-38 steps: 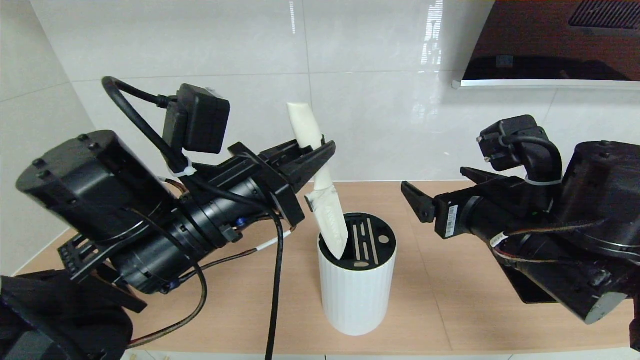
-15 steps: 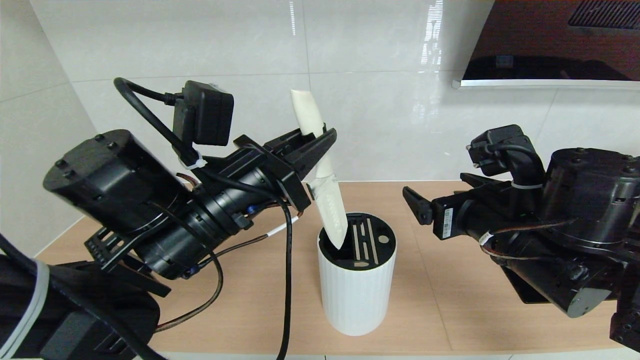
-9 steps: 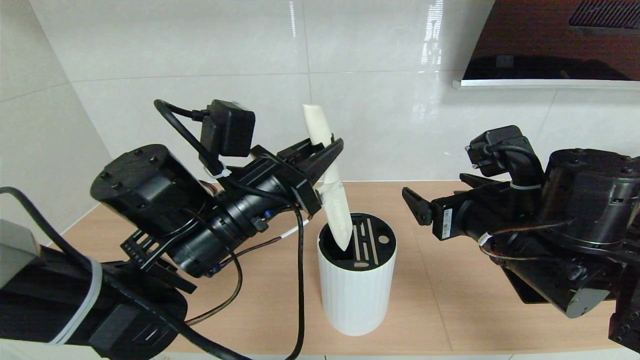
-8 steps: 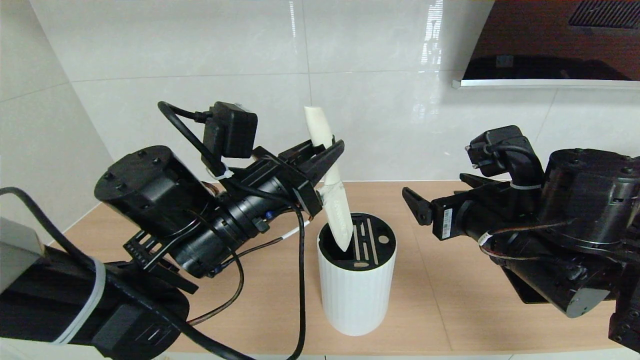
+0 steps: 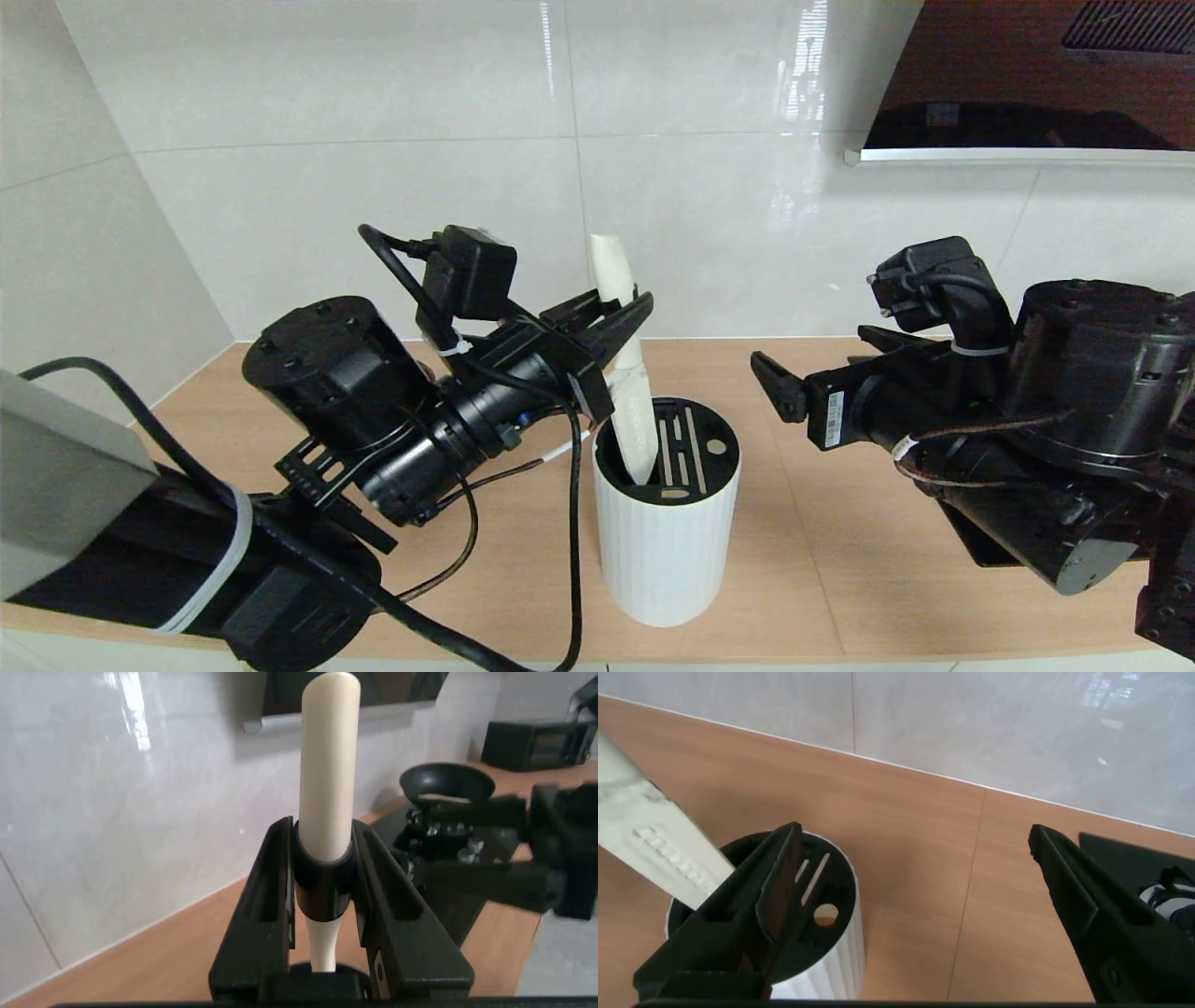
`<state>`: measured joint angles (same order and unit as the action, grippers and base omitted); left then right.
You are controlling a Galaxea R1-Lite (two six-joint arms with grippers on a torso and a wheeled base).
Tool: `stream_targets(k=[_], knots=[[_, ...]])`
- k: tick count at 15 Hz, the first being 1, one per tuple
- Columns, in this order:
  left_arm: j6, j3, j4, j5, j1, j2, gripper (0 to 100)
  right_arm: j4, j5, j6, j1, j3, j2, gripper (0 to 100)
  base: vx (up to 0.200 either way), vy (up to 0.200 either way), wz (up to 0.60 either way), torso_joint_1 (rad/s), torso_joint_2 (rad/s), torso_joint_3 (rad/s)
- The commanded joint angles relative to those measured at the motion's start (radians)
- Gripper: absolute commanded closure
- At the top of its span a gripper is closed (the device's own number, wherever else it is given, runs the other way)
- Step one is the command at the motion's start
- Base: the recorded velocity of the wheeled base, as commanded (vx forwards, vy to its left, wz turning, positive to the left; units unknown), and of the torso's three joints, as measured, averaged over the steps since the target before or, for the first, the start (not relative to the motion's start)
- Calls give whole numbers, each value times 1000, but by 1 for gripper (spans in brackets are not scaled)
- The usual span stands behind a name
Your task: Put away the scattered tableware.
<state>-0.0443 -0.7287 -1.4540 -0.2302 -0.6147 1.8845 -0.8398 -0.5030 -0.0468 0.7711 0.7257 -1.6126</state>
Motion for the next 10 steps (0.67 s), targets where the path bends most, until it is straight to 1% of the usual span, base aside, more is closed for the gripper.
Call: stream_targets(k=[1,7,10], knots=[[1,3,-2,0,0,25,100,-1,0,-1,1,0,-3,0,0,0,0,0,0,0],[3,31,-25,5,-10,58,100,-1,0,-1,1,0,-4,0,0,0,0,0,0,0],[3,43,-75,8,-22,113,100,-1,0,-1,1,0,-9,0,0,0,0,0,0,0]])
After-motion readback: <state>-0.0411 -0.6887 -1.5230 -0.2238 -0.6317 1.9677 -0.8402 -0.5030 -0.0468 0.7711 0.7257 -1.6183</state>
